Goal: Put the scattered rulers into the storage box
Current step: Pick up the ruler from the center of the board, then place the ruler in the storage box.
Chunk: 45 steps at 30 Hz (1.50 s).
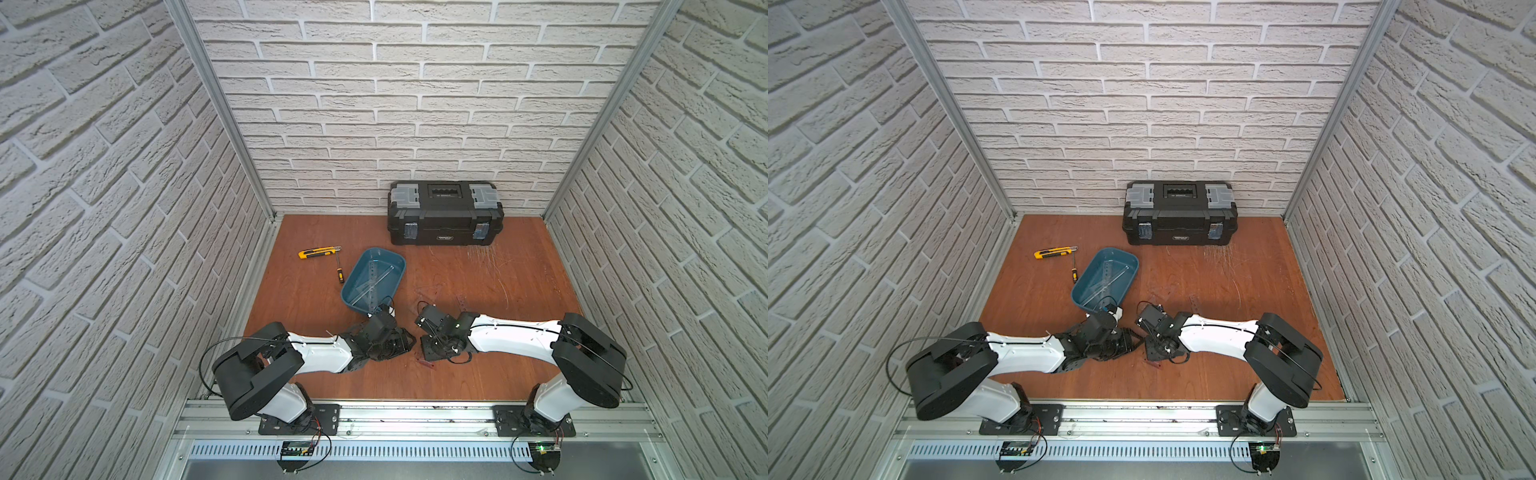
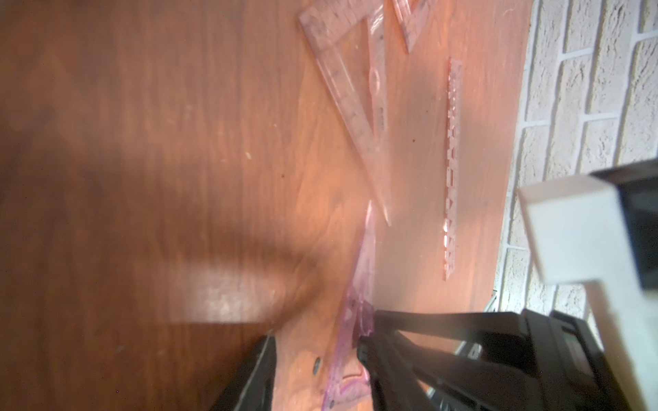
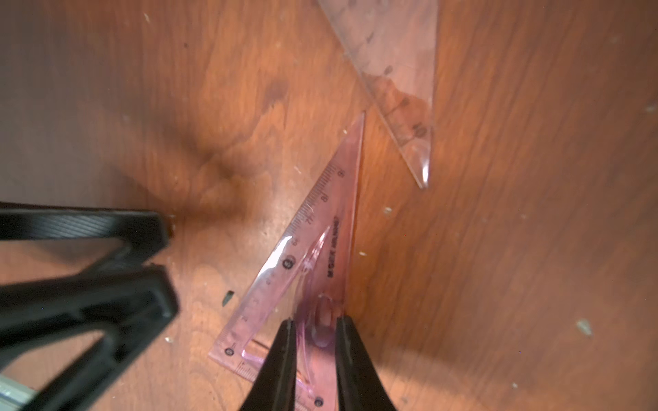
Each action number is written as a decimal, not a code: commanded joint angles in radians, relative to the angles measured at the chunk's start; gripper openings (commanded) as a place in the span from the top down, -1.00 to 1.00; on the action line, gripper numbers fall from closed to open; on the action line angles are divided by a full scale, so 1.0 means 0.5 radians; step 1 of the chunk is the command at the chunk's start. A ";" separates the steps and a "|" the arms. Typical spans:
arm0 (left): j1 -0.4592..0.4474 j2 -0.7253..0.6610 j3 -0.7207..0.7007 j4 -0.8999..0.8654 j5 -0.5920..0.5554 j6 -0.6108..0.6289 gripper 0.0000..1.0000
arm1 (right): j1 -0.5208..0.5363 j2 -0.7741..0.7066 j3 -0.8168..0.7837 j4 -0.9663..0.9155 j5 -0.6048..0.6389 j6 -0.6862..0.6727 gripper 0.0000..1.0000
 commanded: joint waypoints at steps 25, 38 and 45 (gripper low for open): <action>-0.031 -0.001 -0.147 0.081 0.174 -0.073 0.31 | -0.115 0.132 -0.324 0.279 -0.229 0.096 0.67; 0.026 -0.223 -0.045 -0.282 0.062 0.006 0.68 | -0.118 -0.301 -0.282 -0.028 -0.110 0.017 0.15; 0.099 -0.418 0.067 -0.556 0.090 0.105 1.00 | -0.164 -0.887 -0.109 -0.480 0.126 -0.079 -0.14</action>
